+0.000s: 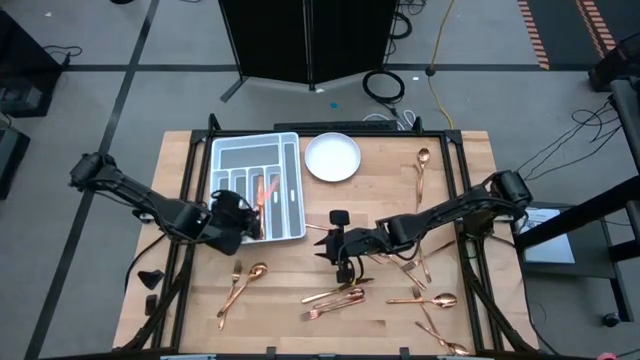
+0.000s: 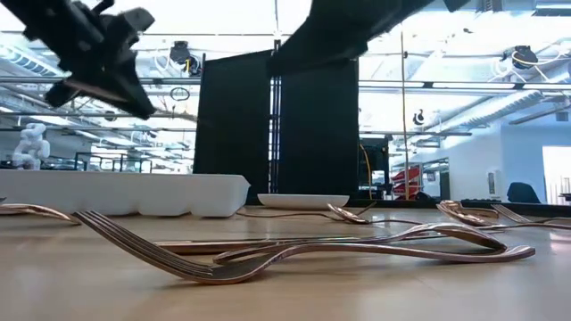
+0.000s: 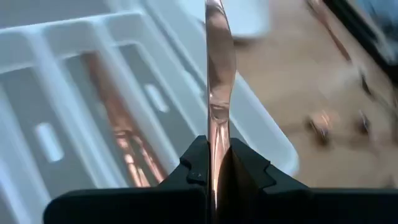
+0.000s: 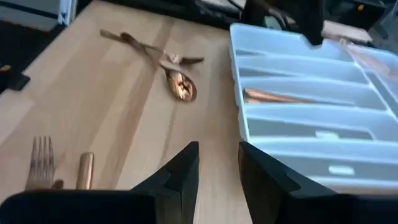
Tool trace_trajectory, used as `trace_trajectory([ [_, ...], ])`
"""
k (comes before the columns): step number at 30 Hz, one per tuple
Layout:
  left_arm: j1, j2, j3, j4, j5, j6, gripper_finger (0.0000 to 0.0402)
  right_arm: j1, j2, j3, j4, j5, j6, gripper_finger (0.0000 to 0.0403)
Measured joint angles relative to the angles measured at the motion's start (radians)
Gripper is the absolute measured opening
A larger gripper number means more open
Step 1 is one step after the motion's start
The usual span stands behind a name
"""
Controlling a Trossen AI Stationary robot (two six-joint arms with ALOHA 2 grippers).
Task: Sort silverware
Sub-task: Put the knife on the silverware tray
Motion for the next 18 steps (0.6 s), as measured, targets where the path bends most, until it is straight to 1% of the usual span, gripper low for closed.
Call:
trace_trajectory([
  [2,0.0,0.011,-0.021,-0.018,-0.012,-0.128,0.003,0.0,0.0,-0.013,0.01,0.0,-0.003,0.0102],
  [6,-0.001,0.082,-0.035,-0.031,-0.012,-0.289,0.003,0.0,0.0,-0.019,0.028,0.0,-0.007,0.0102],
  [12,0.001,0.183,-0.035,-0.093,-0.021,-0.467,0.003,0.0,0.0,-0.02,0.034,-0.003,-0.019,0.0102],
  [16,0.002,0.24,-0.035,-0.133,0.013,-0.564,0.003,0.0,0.0,-0.02,0.034,-0.004,-0.019,0.0102],
  [18,0.003,0.264,-0.035,-0.136,0.024,-0.579,0.003,0.0,0.001,-0.02,0.035,-0.005,-0.021,0.0102],
])
